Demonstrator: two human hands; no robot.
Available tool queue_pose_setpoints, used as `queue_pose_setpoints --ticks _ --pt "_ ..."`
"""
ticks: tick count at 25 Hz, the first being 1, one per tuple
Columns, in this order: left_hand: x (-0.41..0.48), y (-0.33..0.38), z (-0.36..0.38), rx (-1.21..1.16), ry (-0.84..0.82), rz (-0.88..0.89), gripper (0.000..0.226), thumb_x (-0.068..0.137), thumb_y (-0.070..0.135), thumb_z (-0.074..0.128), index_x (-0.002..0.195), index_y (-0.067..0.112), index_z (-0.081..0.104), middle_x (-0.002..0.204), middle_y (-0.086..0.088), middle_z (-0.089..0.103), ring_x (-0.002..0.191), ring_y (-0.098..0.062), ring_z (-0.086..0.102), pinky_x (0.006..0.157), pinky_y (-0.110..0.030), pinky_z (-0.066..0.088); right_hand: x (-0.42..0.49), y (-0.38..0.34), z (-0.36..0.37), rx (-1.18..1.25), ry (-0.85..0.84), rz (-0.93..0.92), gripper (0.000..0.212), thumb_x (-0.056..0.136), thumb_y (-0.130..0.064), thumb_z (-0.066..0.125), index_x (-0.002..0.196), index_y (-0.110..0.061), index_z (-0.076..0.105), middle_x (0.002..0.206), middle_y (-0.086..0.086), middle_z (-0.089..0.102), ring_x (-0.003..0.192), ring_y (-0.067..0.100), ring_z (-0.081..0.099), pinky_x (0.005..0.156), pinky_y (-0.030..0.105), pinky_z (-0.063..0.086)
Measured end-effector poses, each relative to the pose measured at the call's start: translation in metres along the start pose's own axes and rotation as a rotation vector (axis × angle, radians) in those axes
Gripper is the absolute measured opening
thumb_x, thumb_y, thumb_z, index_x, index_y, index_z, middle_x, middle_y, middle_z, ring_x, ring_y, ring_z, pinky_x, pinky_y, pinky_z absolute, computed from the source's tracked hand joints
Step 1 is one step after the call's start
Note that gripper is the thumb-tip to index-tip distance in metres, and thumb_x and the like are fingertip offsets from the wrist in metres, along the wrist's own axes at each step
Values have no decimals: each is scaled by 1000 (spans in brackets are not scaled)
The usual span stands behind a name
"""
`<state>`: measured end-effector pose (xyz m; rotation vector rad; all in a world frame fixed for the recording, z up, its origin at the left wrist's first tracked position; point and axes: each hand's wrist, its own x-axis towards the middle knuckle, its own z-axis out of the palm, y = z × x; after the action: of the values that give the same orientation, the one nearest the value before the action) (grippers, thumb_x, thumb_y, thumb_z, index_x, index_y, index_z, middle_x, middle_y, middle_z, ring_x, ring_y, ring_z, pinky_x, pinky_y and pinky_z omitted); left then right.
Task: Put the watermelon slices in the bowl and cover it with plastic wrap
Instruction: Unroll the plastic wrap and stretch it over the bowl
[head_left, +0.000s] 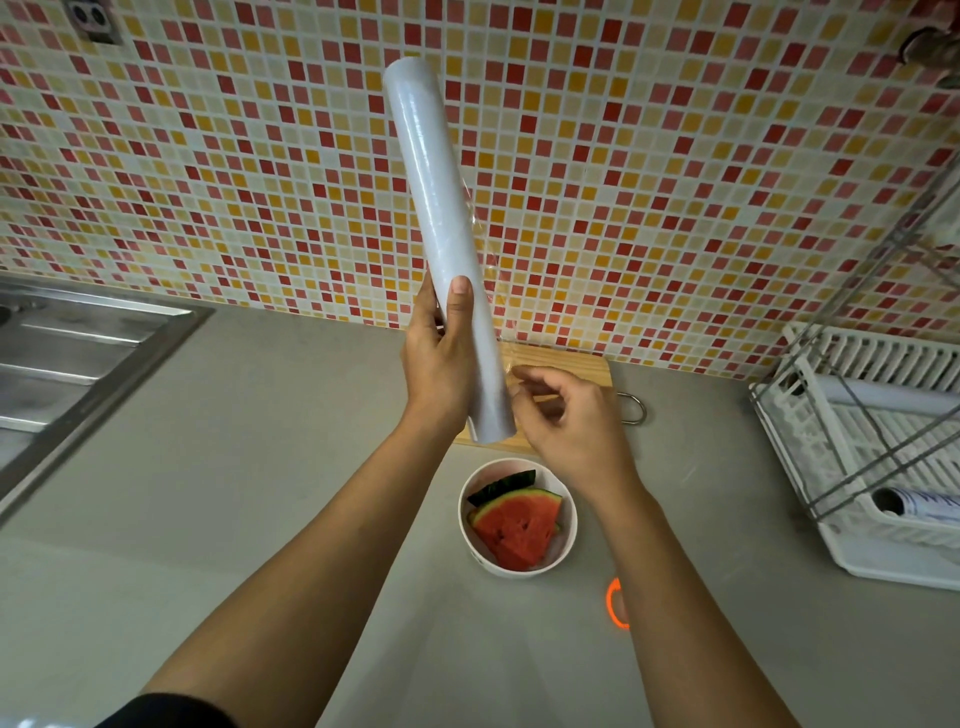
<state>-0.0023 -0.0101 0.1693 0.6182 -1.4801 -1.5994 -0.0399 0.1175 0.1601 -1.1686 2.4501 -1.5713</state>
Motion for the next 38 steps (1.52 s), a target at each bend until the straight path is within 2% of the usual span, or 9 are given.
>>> queue_pose_setpoints --ticks 5,10,16,21,23,27,31,34,38 --pt "-1 1 1 -1 -12 35 29 94 48 45 116 30 51 97 1 63 88 -14 64 71 -26 56 0 -1 1 -21 -30 -71 26 83 -30 66 103 -16 71 88 -6 75 77 2 67 72 27 57" --pt "0 1 3 -33 -11 10 42 94 48 45 125 21 51 104 -6 62 91 -19 64 73 -31 58 0 -1 1 -65 8 -152 27 88 -25 61 75 -5 74 62 6 68 57 21 59 58 40 48" --pt "0 -1 2 -47 -17 3 40 94 48 45 122 21 53 93 2 62 83 -12 64 67 -23 54 0 2 5 -127 104 -202 32 90 -23 59 62 -6 64 51 0 56 49 17 50 50 36 42" --pt "0 1 1 -70 -14 -3 37 94 48 45 120 22 52 93 4 62 83 -11 65 68 -26 56 -2 2 8 117 9 20 38 76 -49 64 95 -17 73 79 -12 70 70 2 65 61 20 52" --pt "0 2 2 -107 -28 -10 36 94 47 45 118 22 53 90 4 62 81 -12 65 70 -32 57 -2 4 13 199 75 99 40 71 -43 72 102 -17 72 86 -11 71 77 2 67 68 20 55" --pt "1 4 4 -128 -53 10 28 94 46 47 112 26 56 88 4 62 80 -13 64 74 -38 58 -5 3 24 247 205 100 22 81 -30 68 93 -14 75 73 0 68 68 1 58 63 25 50" --pt "2 5 4 -141 -45 -6 16 94 46 47 98 35 57 78 11 62 72 -5 64 69 -31 57 -3 2 28 220 263 81 25 85 -30 64 78 -9 74 60 -6 58 58 0 50 55 15 37" --pt "2 5 3 -143 -38 -11 15 95 46 46 96 35 57 76 11 61 69 -5 64 68 -31 57 -3 4 32 180 291 74 25 85 -32 63 82 -9 73 69 -8 62 63 -1 54 57 10 38" --pt "1 5 -1 -125 -49 4 15 96 44 44 94 37 56 70 17 62 66 -1 63 63 -25 55 -5 9 39 280 276 199 28 88 -37 56 93 -15 72 83 -5 71 74 6 61 65 25 49"
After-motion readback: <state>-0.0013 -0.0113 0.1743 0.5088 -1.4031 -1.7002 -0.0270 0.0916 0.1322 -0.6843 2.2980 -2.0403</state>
